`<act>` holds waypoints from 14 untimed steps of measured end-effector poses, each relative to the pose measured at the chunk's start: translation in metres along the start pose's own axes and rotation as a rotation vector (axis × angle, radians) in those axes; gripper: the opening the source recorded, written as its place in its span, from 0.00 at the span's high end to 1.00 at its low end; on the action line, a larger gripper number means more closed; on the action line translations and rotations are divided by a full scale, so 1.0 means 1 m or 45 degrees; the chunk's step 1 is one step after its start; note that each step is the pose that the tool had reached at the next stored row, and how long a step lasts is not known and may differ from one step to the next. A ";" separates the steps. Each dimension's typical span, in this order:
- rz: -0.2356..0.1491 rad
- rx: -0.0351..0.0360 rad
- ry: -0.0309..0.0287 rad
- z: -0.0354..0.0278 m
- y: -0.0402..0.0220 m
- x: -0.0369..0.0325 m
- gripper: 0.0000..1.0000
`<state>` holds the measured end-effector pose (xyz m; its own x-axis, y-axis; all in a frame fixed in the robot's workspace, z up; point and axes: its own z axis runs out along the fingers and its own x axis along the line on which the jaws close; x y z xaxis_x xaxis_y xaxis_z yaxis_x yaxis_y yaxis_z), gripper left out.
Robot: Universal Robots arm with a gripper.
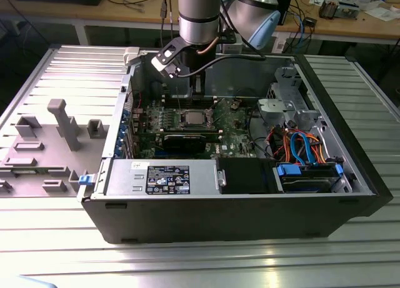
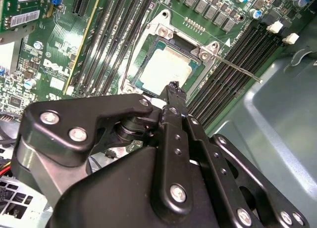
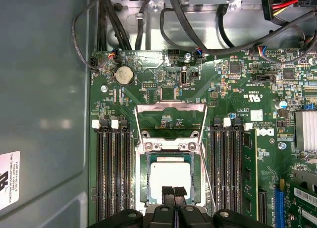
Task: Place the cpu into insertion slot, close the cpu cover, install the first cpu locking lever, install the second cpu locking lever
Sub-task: 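Close the cpu cover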
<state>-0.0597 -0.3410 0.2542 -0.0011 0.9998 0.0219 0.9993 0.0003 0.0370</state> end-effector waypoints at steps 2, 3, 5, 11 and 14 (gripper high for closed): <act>0.000 0.0000 -0.0004 0.0000 0.0000 0.0000 0.89; 0.000 0.0000 -0.0006 0.0000 0.0000 0.0000 0.89; 0.000 0.0000 -0.0009 0.0000 0.0000 0.0000 0.89; 0.000 0.0000 -0.0014 -0.0037 0.0001 0.0001 0.89; 0.000 0.0001 -0.0014 -0.0102 0.0004 0.0002 0.89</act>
<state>-0.0597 -0.3410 0.2644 -0.0012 0.9998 0.0208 0.9993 0.0004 0.0369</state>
